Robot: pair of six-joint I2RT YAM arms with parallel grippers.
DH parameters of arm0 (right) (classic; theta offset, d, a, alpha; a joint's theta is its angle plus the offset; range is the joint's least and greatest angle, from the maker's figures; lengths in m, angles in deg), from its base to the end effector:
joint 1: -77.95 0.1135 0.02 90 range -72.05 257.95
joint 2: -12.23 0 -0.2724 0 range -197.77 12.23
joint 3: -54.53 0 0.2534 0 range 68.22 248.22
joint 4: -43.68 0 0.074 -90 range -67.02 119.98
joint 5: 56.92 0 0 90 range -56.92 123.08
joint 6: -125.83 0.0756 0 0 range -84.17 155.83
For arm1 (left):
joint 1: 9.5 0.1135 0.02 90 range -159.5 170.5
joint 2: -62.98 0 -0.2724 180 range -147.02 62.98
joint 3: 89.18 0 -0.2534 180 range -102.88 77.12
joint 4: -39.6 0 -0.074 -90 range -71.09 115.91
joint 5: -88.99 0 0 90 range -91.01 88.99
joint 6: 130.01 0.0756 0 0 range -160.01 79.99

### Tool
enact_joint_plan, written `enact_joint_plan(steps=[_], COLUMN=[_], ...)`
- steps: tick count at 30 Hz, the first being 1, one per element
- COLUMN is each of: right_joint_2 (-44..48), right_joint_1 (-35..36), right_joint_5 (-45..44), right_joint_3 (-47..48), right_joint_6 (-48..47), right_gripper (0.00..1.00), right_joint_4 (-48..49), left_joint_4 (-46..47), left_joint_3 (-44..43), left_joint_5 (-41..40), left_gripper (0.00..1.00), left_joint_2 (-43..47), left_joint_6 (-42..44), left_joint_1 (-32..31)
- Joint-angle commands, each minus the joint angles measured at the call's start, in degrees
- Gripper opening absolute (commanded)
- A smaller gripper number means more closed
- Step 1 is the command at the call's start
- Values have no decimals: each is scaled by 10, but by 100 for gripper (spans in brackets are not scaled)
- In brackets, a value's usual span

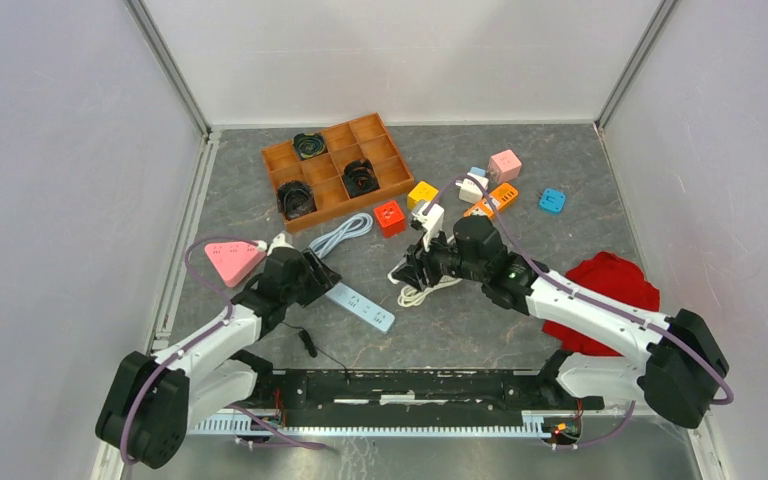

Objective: Insert the plug
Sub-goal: Move the socket to the center of the board, then insert the plug into the socket.

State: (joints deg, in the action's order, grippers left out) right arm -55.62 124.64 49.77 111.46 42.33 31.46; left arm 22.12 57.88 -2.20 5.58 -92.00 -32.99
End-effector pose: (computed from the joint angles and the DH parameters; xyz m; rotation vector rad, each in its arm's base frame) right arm 0.1905 0.2337 0.2603 -0.8939 1.8636 0.8778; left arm 0.1980 -0.0843 0.1381 -0.5993 2.3149 -0.6329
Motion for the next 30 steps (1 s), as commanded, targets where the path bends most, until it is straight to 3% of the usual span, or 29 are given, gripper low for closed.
enact_joint_plan(steps=[1, 10, 13, 17, 20, 30], right_joint_2=[-13, -59, -78, -105, -121, -168], right_joint_1=[22, 96, 118, 144, 159, 179], right_joint_5=[-44, -119, -141, -163, -177, -200], right_joint_3=[9, 36, 56, 82, 94, 118], right_joint_6=[61, 38, 24, 7, -5, -35], right_gripper=[32, 33, 33, 33, 33, 35], right_joint_4=[38, -13, -46, -77, -84, -86], left_joint_4=[63, 52, -20, -64, -84, -85], left_joint_3=[16, 18, -22, -80, -116, -158], left_joint_5=[67, 62, 29, 41, 66, 267], left_gripper=[61, 64, 83, 92, 99, 100], left_joint_2=[-8, 21, 32, 30, 18, -49], left_joint_6=[-71, -102, -101, -56, -14, 88], left_joint_1=[-2, -7, -5, 11, 36, 169])
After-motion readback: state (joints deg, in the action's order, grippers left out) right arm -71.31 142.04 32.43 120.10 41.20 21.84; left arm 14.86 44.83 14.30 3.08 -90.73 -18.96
